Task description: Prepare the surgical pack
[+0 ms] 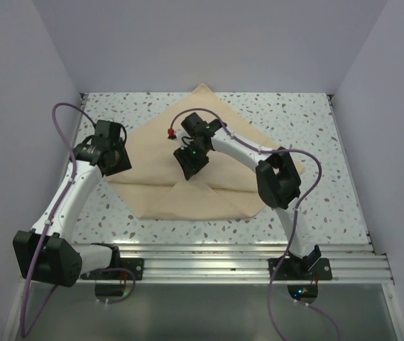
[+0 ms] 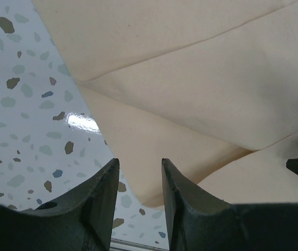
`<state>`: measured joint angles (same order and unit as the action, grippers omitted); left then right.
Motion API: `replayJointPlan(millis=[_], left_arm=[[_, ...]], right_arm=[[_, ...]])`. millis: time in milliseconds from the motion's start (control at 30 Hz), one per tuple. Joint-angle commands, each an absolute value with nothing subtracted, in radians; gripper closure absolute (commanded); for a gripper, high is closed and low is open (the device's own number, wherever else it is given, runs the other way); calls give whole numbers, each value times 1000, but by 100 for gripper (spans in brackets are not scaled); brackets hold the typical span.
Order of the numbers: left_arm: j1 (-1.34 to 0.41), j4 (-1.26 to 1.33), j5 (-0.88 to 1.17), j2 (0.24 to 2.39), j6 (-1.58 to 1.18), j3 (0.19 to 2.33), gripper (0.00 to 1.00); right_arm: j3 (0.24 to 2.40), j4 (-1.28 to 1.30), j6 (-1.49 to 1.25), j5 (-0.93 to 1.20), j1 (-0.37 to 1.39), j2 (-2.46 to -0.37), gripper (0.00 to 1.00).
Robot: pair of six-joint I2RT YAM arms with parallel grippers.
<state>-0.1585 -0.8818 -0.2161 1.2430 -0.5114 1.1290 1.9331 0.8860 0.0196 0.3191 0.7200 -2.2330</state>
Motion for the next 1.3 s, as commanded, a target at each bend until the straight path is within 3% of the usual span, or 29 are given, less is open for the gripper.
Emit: replayJointPlan(millis=[0,267,400,700,733,900,967,1267], left_arm=[[-155,-870,-218,1218,-503,1137,58],[-155,-870,-224,1215,-500,1132,58],[-155,-870,-221,1215,-500,1129,58],[-155,-865,-225,1204,-500,1118,58],[-155,-865,-227,1204,-496,1118,58],[-155,-867,-244,1204,-486,1123,58],[-155,-868,-247,1204,-485,1124,58],[-155,-868,-285,1216,-486,1134,58]], right_arm=[[1996,887,35,293,723,-2250,53],[2008,888,31,238,724,-2255,56],[2010,893,32,284,724,-2270,64],[2000,879,34,322,729,-2272,67],[2005,877,29,319,729,-2278,73],[2014,878,18,319,729,-2299,84],[2020,879,14,307,730,-2306,99],[2097,788,-101,36,703,-2203,100]])
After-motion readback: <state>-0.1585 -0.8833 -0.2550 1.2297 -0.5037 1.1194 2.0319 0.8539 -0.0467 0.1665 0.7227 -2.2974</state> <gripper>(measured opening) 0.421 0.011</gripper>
